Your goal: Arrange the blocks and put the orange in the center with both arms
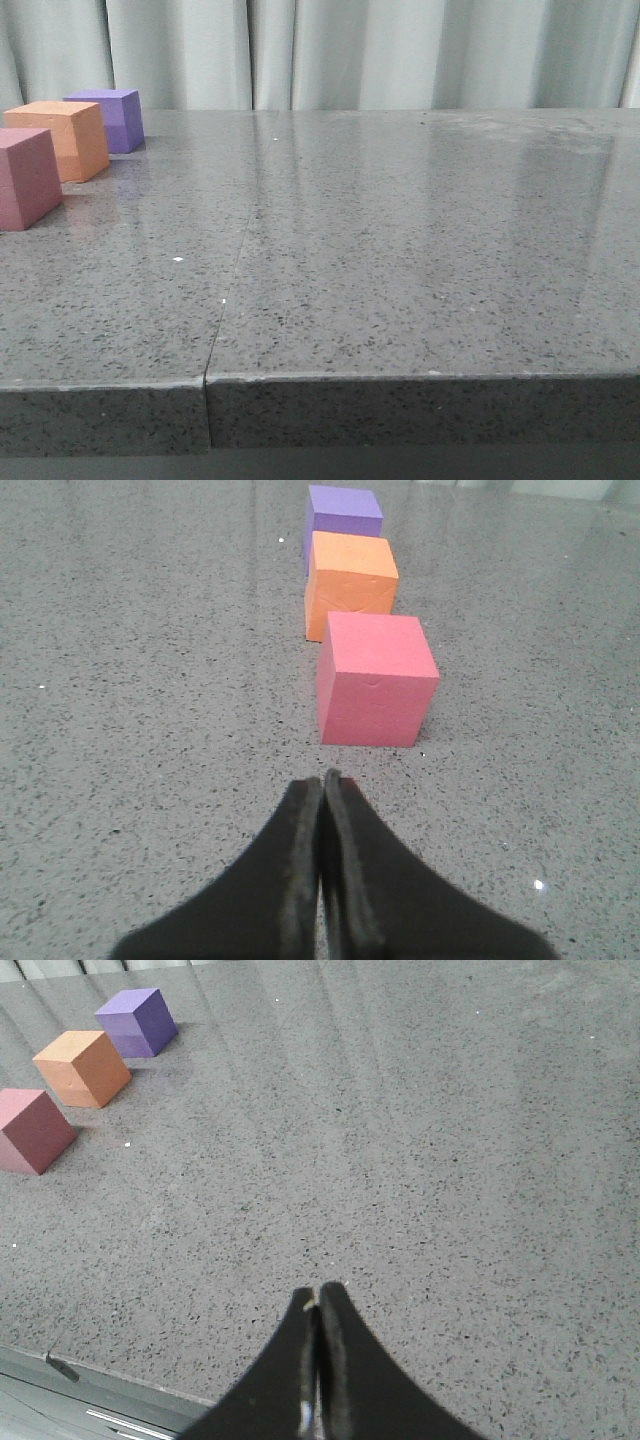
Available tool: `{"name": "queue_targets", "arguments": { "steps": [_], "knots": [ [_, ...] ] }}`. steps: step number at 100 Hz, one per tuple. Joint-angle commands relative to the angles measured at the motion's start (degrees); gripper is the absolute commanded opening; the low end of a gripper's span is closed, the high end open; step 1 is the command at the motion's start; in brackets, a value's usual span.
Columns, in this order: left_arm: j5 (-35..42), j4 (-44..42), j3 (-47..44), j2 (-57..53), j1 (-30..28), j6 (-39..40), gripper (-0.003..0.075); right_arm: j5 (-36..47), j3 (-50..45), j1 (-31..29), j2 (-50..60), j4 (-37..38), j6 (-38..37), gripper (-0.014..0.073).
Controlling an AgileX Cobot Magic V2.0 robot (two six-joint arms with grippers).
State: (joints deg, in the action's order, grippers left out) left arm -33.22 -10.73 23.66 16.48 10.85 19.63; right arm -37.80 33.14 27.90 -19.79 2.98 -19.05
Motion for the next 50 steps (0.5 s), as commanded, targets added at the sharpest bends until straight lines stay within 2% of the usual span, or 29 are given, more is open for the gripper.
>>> {"name": "queue_targets", "arguments": {
  "steps": [1, 10, 23, 29, 50],
  "knots": [
    [10.7, -0.3, -2.3, -1.2, -0.6, 0.5, -0.0020, 4.5, 1.5, -0.2, -0.4, 0.8, 0.4, -0.0037],
    [17.4, 0.8, -5.9, -3.1, -2.6, -1.3, -0.0020, 4.5, 1.5, -0.2, -0.4, 0.8, 0.4, -0.0037],
    [25.5, 7.7, -10.4, -5.4, -6.9, -11.8, -0.0020, 4.5, 1.5, -0.2, -0.4, 0.8, 0.4, -0.0037],
    [29.2, 8.4, -12.3, -6.8, -8.7, -13.7, -0.0020, 4.5, 1.5, -0.2, -0.4, 0.8, 0.4, -0.0037],
    [31.3, 10.0, -17.6, -12.0, -11.3, -13.7, -0.0020, 4.5, 1.5, -0.2, -0.4, 0.8, 0.4, -0.0037]
  ]
}}
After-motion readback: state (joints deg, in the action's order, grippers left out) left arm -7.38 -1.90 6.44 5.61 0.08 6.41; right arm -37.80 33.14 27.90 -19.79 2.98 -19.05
